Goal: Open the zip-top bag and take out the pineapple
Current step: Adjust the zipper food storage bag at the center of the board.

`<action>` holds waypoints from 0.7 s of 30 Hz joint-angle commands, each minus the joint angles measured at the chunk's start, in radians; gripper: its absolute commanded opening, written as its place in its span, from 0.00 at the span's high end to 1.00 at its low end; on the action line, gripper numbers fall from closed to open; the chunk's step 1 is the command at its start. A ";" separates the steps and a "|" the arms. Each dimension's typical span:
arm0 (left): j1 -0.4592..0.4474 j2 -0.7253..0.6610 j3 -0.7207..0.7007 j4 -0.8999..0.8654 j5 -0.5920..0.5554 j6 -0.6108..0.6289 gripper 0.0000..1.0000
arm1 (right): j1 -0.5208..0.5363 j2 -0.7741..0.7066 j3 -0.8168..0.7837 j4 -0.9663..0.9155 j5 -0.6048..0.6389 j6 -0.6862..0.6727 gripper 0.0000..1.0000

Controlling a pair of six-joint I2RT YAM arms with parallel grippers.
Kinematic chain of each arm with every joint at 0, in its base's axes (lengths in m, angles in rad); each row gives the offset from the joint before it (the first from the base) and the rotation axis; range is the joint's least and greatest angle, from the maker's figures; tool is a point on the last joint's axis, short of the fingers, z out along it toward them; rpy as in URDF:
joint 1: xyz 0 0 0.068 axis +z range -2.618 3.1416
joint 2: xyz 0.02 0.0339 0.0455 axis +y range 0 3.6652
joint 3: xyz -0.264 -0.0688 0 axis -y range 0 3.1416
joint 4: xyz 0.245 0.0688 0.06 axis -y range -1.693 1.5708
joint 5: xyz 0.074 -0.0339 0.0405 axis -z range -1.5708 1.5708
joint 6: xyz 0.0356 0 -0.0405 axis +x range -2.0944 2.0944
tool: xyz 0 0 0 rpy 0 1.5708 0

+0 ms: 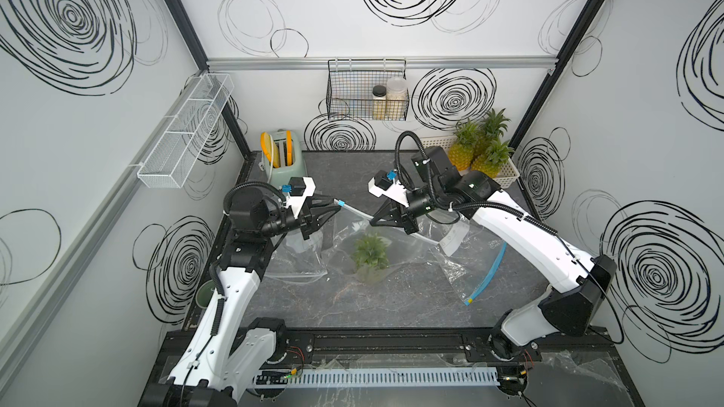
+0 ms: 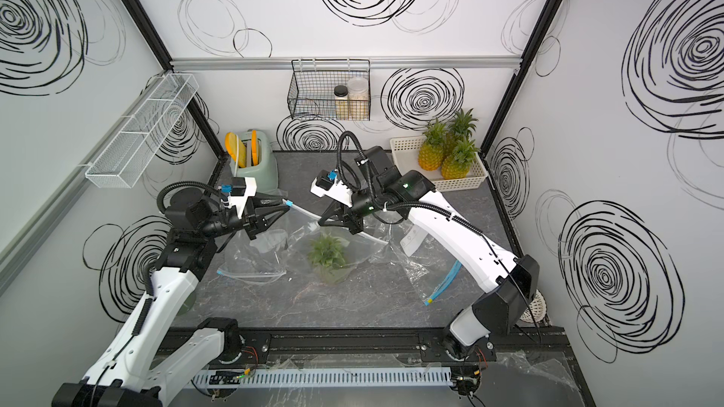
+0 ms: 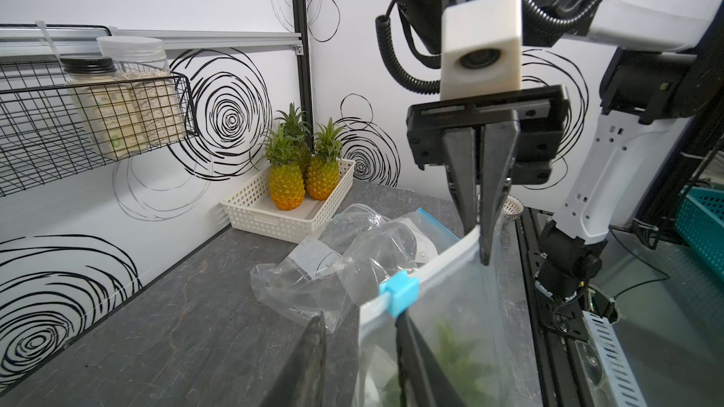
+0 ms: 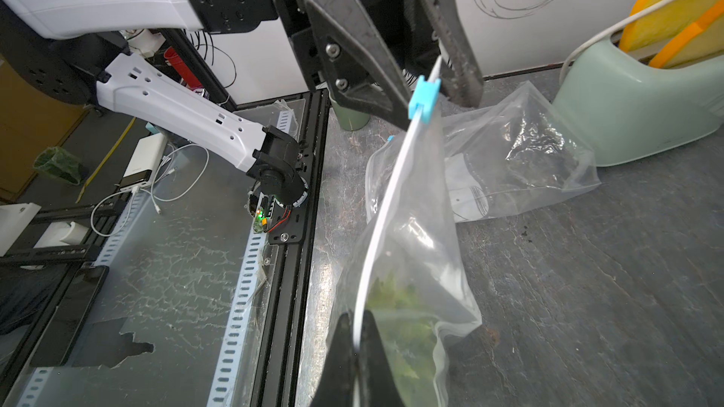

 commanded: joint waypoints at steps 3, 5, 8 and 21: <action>-0.008 -0.020 -0.021 0.043 0.050 0.011 0.70 | -0.024 -0.015 0.003 0.100 -0.052 0.031 1.00; -0.012 -0.023 -0.026 0.041 0.051 0.007 0.76 | -0.033 -0.011 -0.001 0.114 -0.046 0.046 1.00; -0.015 -0.034 -0.037 0.061 0.049 -0.012 0.77 | -0.037 -0.001 -0.001 0.118 -0.044 0.049 1.00; -0.039 -0.004 -0.024 0.111 0.048 -0.056 0.73 | -0.034 0.014 -0.019 0.123 -0.036 0.050 1.00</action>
